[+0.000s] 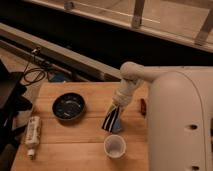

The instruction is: Place the eraser on the white sponge

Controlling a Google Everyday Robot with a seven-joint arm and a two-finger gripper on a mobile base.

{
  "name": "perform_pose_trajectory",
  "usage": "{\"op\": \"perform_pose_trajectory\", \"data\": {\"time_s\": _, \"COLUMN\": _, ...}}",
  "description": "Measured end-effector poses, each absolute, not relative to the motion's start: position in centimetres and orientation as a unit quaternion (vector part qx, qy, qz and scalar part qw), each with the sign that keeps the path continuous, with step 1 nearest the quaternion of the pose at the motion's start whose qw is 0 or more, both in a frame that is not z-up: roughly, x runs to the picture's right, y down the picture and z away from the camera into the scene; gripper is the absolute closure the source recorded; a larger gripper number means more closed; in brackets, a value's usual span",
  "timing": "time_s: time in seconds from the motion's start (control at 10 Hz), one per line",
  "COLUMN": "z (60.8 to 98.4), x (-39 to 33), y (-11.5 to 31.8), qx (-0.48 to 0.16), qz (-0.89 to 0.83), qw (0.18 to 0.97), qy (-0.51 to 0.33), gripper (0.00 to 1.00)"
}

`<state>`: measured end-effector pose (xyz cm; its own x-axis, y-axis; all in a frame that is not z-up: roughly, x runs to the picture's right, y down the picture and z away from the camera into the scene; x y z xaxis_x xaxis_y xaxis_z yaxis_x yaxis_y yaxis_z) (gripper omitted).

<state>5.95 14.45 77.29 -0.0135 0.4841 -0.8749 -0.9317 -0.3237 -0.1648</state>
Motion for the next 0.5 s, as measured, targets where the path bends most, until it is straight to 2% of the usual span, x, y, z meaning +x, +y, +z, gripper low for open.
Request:
{"op": "perform_pose_trajectory", "data": {"time_s": 0.2, "z": 78.2, "x": 8.2, "y": 14.5, "qx": -0.449, "qz": 0.692, "qw": 0.513, "qy": 0.238, "gripper": 0.97}}
{"op": "perform_pose_trajectory", "data": {"time_s": 0.3, "z": 78.7, "x": 9.0, "y": 14.6, "qx": -0.445, "qz": 0.701, "qw": 0.504, "qy": 0.237, "gripper": 0.89}}
{"op": "perform_pose_trajectory", "data": {"time_s": 0.5, "z": 80.1, "x": 9.7, "y": 15.4, "qx": -0.451, "qz": 0.715, "qw": 0.480, "qy": 0.233, "gripper": 0.65}}
